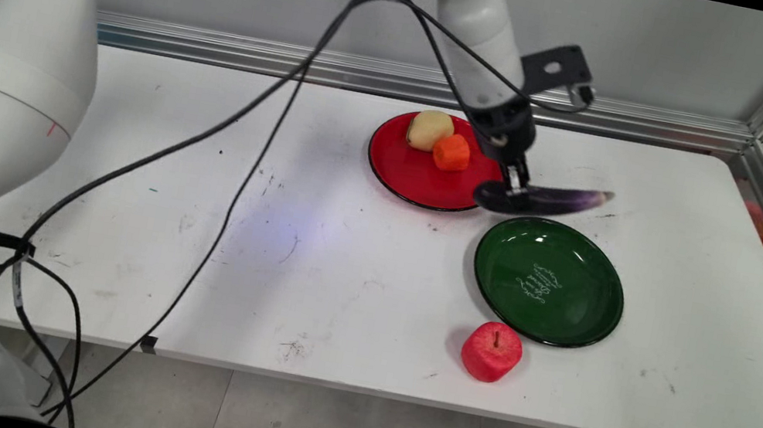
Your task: Place the picked object on the green plate
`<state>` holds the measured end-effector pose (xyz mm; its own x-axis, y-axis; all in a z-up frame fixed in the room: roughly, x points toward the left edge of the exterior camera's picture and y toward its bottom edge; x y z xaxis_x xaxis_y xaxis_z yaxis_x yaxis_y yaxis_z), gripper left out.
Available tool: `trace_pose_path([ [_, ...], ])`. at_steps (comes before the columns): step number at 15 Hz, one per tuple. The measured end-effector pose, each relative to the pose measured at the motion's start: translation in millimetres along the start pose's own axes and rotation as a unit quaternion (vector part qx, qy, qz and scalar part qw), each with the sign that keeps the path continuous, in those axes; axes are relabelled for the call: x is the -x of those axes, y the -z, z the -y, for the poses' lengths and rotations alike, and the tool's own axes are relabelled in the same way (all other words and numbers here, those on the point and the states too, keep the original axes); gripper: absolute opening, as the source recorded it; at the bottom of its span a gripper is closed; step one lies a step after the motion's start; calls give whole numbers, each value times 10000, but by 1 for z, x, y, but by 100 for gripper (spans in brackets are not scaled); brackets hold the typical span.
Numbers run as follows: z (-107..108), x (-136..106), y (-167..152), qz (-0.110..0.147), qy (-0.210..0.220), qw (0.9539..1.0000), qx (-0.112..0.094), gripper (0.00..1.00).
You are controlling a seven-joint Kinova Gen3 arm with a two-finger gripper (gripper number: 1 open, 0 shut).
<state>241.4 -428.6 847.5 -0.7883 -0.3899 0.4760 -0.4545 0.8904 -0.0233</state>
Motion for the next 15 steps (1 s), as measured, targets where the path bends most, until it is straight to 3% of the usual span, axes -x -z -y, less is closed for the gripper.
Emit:
trace_pose_path([
  [8, -53, -26, -40, -157, 77, 9995, 251, 0],
  [15, -89, -27, -70, -126, 250, 9985, 480, 0],
])
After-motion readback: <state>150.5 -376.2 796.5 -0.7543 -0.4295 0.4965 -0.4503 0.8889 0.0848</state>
